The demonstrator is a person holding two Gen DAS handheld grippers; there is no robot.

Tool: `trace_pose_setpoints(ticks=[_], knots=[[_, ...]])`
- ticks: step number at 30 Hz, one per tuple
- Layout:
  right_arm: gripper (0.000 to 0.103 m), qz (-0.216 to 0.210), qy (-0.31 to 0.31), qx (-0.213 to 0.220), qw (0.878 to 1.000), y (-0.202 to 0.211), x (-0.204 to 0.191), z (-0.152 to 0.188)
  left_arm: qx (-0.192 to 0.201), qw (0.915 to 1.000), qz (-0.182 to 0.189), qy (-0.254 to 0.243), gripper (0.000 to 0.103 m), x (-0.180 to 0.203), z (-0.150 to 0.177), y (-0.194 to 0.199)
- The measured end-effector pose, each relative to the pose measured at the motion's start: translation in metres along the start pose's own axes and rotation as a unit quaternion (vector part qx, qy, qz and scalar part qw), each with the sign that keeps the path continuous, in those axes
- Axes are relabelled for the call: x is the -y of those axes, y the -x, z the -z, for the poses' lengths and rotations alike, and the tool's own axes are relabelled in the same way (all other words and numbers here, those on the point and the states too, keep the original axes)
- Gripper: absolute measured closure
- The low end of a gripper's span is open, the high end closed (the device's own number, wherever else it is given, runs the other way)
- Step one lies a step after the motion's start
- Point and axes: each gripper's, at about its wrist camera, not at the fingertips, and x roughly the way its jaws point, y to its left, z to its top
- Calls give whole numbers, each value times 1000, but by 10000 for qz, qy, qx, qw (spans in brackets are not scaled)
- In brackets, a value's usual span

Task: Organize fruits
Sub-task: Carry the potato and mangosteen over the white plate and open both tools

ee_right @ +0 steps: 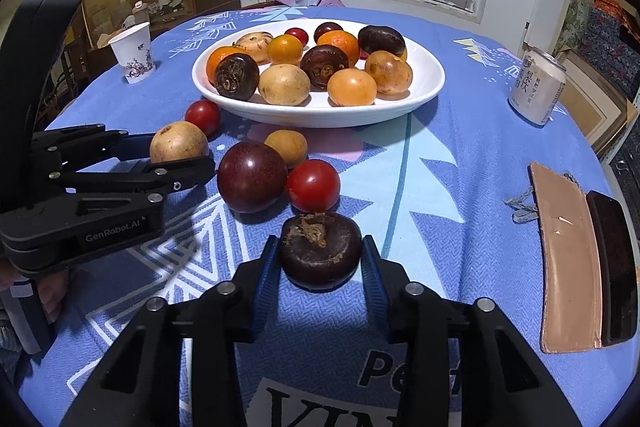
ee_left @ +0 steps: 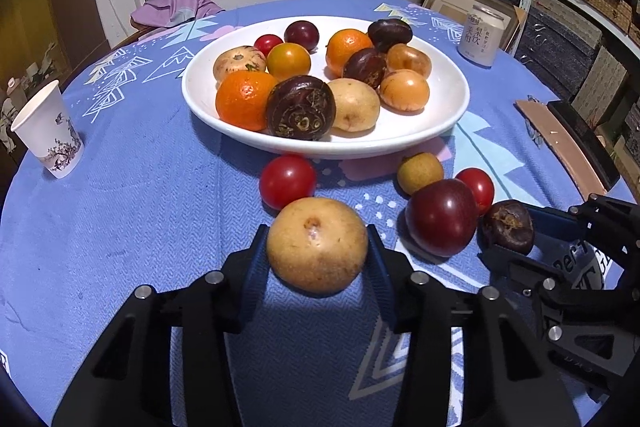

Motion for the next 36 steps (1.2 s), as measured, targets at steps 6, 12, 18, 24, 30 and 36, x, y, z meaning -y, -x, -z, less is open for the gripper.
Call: trace_pose_setpoints(ticks=[6, 12, 18, 24, 30, 36], knots=[[61, -42, -17, 2, 10000, 0, 1, 0, 111, 9999, -52, -46, 57, 2, 1, 4], [61, -25, -97, 183, 9998, 8, 5, -2, 316, 9993, -169, -91, 57, 4, 2, 13], [61, -2, -246, 408, 9989, 18, 12, -5, 556, 9979, -335, -62, 57, 3, 3, 26], [61, 31, -427, 677, 9968, 28, 19, -9, 1011, 9932, -581, 59, 57, -3, 2, 49], [61, 19, -571, 807, 9951, 34, 25, -11, 1358, 9871, -800, 284, 57, -11, 0, 69], [61, 41, -803, 1120, 9904, 50, 35, -16, 1592, 9816, -990, 361, 57, -15, -6, 85]])
